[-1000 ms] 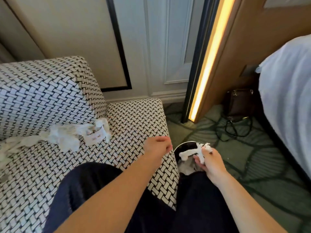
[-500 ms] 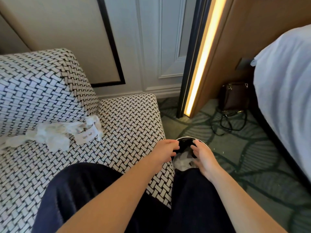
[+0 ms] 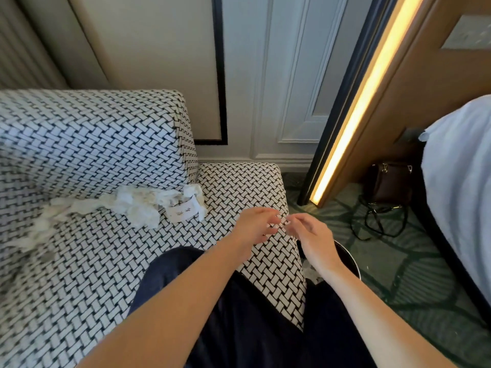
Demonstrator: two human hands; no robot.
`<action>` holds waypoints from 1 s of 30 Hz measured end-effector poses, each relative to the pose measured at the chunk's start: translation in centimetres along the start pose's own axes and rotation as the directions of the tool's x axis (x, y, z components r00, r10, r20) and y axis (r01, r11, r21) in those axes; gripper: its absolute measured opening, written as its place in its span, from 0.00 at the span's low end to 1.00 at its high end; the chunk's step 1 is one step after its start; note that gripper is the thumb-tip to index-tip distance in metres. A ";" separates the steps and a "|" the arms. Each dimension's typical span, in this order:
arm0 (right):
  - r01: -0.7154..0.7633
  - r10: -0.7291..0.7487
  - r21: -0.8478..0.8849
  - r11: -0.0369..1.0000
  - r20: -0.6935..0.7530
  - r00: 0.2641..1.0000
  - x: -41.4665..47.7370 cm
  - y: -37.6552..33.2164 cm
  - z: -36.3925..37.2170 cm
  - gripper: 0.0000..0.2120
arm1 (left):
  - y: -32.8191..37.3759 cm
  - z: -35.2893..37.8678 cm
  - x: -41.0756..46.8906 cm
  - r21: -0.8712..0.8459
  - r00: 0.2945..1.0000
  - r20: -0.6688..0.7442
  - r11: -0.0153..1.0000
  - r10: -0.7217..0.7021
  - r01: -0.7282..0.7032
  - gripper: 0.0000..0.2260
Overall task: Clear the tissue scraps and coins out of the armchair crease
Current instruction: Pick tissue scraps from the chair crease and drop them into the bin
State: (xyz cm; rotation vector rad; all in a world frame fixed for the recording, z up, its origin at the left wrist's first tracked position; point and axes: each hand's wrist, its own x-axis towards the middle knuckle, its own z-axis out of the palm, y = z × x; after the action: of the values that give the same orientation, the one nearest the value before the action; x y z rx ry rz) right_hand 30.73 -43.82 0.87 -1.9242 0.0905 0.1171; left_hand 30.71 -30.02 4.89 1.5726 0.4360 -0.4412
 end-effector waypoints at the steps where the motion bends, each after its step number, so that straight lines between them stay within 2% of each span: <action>1: 0.037 -0.036 -0.011 0.999 0.027 0.999 -0.1 -1.0 0.7 0.10 | 0.2 -0.9 -0.3 -0.017 1.000 -0.018 1.000 0.010 -0.010 0.10; 6: 0.176 -0.168 -0.029 0.984 0.192 0.967 -0.7 -6.6 6.5 0.08 | 0.3 -8.1 -2.4 -0.104 0.988 -0.145 0.992 0.052 -0.068 0.10; 10: 0.229 -0.203 -0.052 0.972 0.307 0.930 -1.3 -9.8 11.8 0.08 | -0.9 -14.0 -3.5 -0.169 0.965 -0.259 0.982 0.041 -0.087 0.10; 14: 0.261 -0.225 -0.050 0.964 0.366 0.903 -1.4 -11.1 17.5 0.08 | -2.7 -18.8 -4.3 -0.201 0.938 -0.346 0.978 -0.011 -0.063 0.09; 19: 0.190 -0.164 -0.029 0.981 0.383 0.909 -1.7 -11.7 23.9 0.08 | -4.9 -22.5 -4.4 -0.277 0.904 -0.419 0.960 -0.088 -0.035 0.07; 23: 0.152 -0.121 -0.096 0.984 0.272 0.955 -0.9 -10.6 26.7 0.09 | -6.5 -23.8 -3.5 -0.330 0.891 -0.433 0.944 -0.135 -0.017 0.08; 27: 0.035 -0.039 -0.160 0.986 -0.026 0.999 1.3 -9.1 26.8 0.11 | -7.5 -24.5 -2.8 -0.377 0.881 -0.431 0.926 -0.193 0.018 0.08; 30: -0.053 0.023 -0.358 0.932 -0.089 0.996 3.3 -7.3 26.2 0.15 | -8.0 -24.5 -2.4 -0.385 0.886 -0.416 0.922 -0.203 0.030 0.08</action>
State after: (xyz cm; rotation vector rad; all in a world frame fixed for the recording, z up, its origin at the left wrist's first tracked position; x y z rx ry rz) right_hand 33.88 -16.78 -1.87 -2.2958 0.1725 0.0825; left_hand 24.83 -5.16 0.45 1.2711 0.9238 -0.0667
